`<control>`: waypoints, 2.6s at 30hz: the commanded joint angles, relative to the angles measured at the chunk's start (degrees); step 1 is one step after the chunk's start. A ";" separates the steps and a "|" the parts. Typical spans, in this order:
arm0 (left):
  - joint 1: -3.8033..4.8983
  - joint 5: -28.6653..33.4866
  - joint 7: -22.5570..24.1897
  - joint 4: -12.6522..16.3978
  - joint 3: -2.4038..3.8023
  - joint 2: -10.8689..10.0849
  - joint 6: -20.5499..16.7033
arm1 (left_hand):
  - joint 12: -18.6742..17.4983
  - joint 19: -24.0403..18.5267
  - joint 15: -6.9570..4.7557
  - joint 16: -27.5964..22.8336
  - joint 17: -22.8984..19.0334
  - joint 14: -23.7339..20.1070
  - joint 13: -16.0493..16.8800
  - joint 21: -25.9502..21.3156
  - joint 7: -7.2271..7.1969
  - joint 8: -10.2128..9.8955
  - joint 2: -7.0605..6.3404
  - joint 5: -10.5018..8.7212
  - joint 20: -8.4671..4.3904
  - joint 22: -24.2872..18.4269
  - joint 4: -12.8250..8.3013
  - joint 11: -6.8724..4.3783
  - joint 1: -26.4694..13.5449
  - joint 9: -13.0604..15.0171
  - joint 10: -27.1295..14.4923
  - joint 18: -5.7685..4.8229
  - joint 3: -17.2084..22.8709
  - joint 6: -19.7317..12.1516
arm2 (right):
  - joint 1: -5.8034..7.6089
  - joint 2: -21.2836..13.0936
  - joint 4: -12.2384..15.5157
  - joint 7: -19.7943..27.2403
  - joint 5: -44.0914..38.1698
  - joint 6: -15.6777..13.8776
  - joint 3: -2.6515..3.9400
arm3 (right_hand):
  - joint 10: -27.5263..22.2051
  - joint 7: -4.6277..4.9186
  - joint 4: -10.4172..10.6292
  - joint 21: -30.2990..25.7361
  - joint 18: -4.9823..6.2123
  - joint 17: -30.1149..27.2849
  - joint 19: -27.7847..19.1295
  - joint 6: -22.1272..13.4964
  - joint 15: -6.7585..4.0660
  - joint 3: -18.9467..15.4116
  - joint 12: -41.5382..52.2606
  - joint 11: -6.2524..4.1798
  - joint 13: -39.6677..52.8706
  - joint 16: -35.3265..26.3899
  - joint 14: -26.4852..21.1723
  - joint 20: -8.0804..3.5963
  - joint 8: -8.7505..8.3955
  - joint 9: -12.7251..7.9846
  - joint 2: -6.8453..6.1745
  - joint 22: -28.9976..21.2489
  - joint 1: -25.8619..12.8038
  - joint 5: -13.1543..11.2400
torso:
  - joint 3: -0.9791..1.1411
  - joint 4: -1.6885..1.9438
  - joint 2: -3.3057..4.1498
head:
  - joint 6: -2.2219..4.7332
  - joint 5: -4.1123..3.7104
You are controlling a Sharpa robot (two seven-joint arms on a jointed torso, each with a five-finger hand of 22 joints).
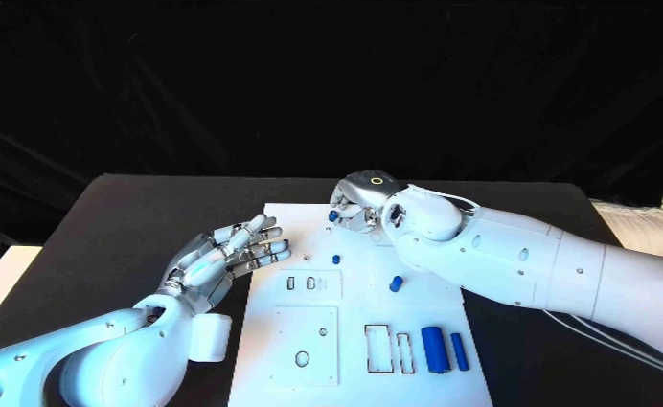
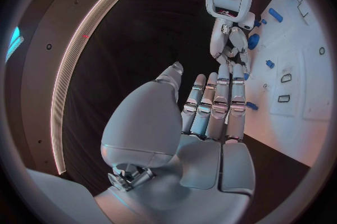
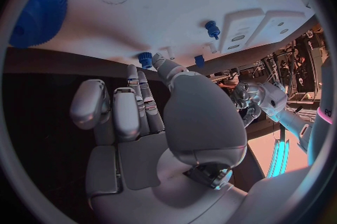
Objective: Assemble the parts on the task board
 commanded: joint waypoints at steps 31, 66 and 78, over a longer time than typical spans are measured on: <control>0.09 0.03 -0.10 -1.26 0.02 0.42 3.41 | -0.25 -0.06 0.43 -0.74 -0.14 0.08 -0.06 -0.42 0.87 -0.63 0.99 0.38 0.53 -0.30 -0.92 0.22 0.66 -0.05 -0.15 0.72 0.89 -0.11 | 0.91 -16.96 9.71 -7.33 17.11 6.48 0.94 | 17.68 0.10 11.81 13.73 -4.59 -0.32 11.09 -4.73 -1.06 -18.29 73.48 -1.60 74.75 0.54 1.76 -1.29 0.36 0.57 -0.95 24.82 6.01 5.32 | -0.05 -1.00 -0.24 | 0.82 -1.94; 0.09 0.03 -0.23 -1.43 0.02 0.60 3.40 | -0.25 -0.05 0.43 -0.78 -0.14 0.08 -0.07 -0.45 0.87 -0.66 1.01 0.37 0.53 -0.32 -0.99 0.22 0.72 -0.05 -0.16 0.72 0.98 -0.12 | 0.39 -13.79 7.07 -6.74 14.87 8.69 0.88 | 21.16 -0.17 10.14 14.77 -5.10 25.18 12.29 -0.92 -0.70 -17.28 80.34 -1.63 81.54 14.22 5.61 -0.86 1.35 1.64 2.25 27.19 7.84 6.16 | -0.10 -1.04 -0.25 | 0.00 -1.64; 0.09 0.03 -0.44 -1.40 0.02 0.56 3.46 | -0.26 -0.05 0.44 -0.85 -0.15 0.08 -0.07 -0.49 0.87 -0.68 1.04 0.36 0.53 -0.36 -1.09 0.22 0.77 -0.05 -0.17 0.72 1.10 -0.12 | -0.33 -13.26 7.68 -7.39 7.13 6.92 0.77 | 22.75 -0.71 9.05 15.60 -5.55 25.98 13.40 1.27 -1.05 -15.05 82.95 -2.06 83.74 14.55 5.77 -1.13 1.63 1.89 2.58 29.16 8.40 3.84 | -0.11 -1.04 -0.29 | -0.15 -1.41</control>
